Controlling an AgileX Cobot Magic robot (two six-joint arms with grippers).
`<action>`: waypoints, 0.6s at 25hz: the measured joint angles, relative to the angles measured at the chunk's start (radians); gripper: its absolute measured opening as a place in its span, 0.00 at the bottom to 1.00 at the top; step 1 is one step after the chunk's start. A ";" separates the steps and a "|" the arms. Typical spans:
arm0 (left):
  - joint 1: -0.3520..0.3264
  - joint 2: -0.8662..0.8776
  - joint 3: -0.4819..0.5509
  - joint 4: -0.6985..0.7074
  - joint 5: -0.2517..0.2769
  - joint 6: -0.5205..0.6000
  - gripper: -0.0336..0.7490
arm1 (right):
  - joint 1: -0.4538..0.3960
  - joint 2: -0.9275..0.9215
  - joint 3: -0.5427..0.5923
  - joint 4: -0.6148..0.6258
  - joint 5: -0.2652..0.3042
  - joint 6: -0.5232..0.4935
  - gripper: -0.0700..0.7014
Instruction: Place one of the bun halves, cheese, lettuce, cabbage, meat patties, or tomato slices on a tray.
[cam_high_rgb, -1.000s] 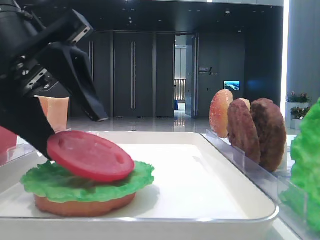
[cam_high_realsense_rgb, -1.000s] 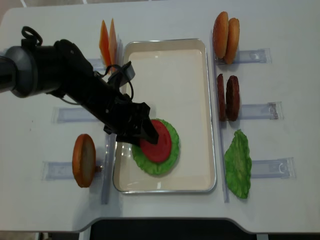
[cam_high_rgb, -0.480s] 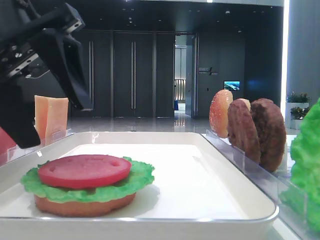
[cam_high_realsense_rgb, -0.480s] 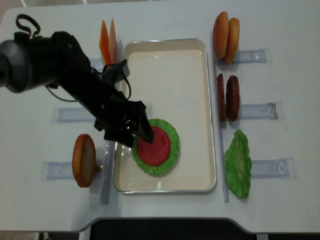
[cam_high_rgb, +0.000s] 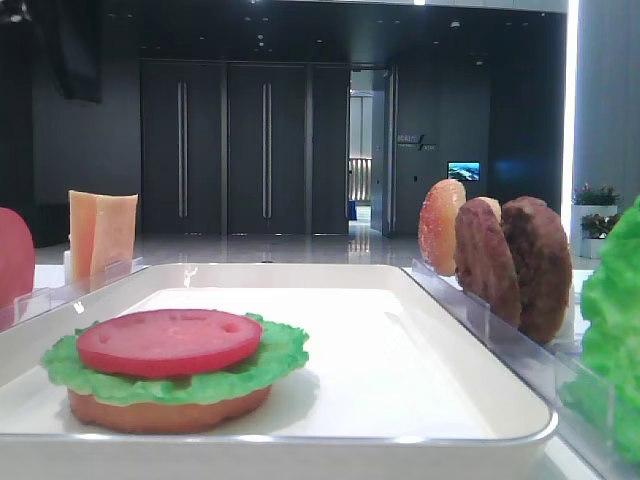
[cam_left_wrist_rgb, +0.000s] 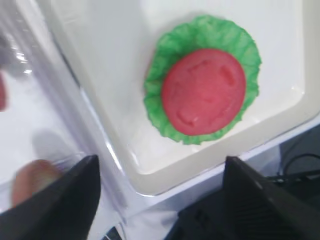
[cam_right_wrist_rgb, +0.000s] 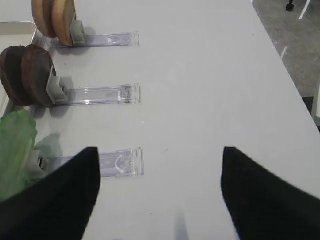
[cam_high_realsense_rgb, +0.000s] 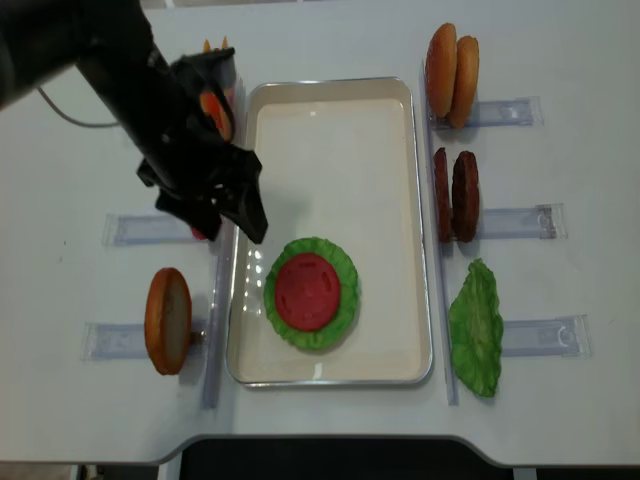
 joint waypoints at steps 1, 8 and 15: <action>0.000 -0.017 -0.025 0.040 0.004 -0.019 0.78 | 0.000 0.000 0.000 0.000 0.000 0.000 0.72; 0.000 -0.108 -0.066 0.109 0.025 -0.036 0.75 | 0.000 0.000 0.000 0.000 0.000 0.000 0.72; 0.109 -0.108 -0.066 0.205 0.026 -0.026 0.74 | 0.000 0.000 0.000 0.000 0.000 0.000 0.72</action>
